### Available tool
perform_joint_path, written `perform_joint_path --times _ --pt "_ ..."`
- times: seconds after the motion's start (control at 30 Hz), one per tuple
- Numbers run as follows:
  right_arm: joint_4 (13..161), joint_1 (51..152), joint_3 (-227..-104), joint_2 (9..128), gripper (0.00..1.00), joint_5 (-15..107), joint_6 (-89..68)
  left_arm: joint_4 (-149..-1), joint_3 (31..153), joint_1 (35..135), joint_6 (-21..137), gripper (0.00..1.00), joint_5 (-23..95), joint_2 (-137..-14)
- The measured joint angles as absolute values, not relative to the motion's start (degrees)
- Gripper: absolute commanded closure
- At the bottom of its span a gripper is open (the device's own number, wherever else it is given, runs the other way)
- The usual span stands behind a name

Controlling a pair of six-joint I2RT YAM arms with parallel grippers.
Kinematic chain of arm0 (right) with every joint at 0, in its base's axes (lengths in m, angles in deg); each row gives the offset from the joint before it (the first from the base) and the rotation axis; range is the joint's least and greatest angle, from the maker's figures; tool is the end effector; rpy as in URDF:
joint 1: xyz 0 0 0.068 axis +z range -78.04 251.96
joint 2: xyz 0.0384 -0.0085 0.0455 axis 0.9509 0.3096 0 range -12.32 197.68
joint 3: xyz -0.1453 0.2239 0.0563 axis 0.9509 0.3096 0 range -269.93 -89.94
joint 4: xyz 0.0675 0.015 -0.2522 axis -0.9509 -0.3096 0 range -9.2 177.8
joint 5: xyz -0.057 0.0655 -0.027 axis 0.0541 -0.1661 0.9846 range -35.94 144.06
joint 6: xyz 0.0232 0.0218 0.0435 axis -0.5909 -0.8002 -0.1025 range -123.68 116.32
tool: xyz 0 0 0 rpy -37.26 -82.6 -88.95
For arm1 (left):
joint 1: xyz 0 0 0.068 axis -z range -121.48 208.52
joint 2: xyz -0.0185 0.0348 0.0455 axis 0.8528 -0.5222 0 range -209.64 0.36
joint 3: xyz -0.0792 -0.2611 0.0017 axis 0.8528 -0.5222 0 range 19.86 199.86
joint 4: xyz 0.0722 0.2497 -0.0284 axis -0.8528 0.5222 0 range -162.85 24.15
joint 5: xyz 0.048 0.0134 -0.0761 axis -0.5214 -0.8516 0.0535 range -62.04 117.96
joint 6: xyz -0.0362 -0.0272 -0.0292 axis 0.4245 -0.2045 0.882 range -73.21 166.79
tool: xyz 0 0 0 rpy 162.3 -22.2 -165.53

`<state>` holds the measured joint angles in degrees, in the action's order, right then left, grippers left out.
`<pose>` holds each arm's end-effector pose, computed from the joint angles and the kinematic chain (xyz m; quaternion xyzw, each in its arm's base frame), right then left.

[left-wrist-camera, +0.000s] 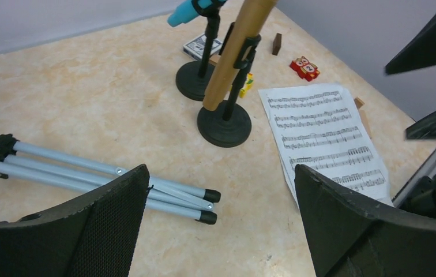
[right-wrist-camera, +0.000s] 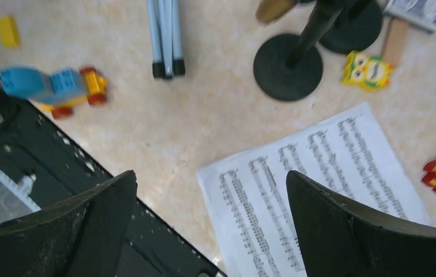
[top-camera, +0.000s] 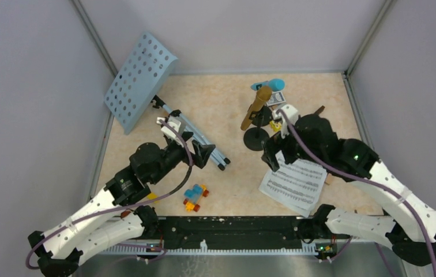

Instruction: Pack up the instrument practice props

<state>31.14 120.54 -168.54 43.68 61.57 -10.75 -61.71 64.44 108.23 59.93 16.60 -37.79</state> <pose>0.1135 0.1214 0.4208 -0.2835 0.8350 0.1673 0.4409 0.1073 -0.1158 0.3548 0.1660 0.7160 -0.2894 0.6132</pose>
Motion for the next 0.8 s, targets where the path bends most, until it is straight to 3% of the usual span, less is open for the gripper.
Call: perform_joint_path --times 0.13,0.3,0.43,0.63,0.8 --pt "40.6 120.5 -149.4 34.7 0.02 58.6 -8.3 -63.2 64.2 108.2 59.2 0.01 21.2 -38.1" --pt "55.3 120.1 -137.3 24.0 0.01 58.6 -4.1 -66.1 60.1 108.2 58.4 0.01 25.8 -36.5" --pt "70.1 115.3 -131.1 26.2 0.01 56.5 -1.0 -66.1 58.3 108.2 58.4 0.01 27.1 -36.1" --pt "90.6 98.3 -118.4 33.9 0.01 39.4 1.5 -69.3 53.7 108.2 58.5 0.01 29.3 -34.2" --pt "103.4 95.5 -117.4 41.9 0.02 30.7 8.0 -72.2 51.8 108.2 58.4 0.02 31.6 -34.3"
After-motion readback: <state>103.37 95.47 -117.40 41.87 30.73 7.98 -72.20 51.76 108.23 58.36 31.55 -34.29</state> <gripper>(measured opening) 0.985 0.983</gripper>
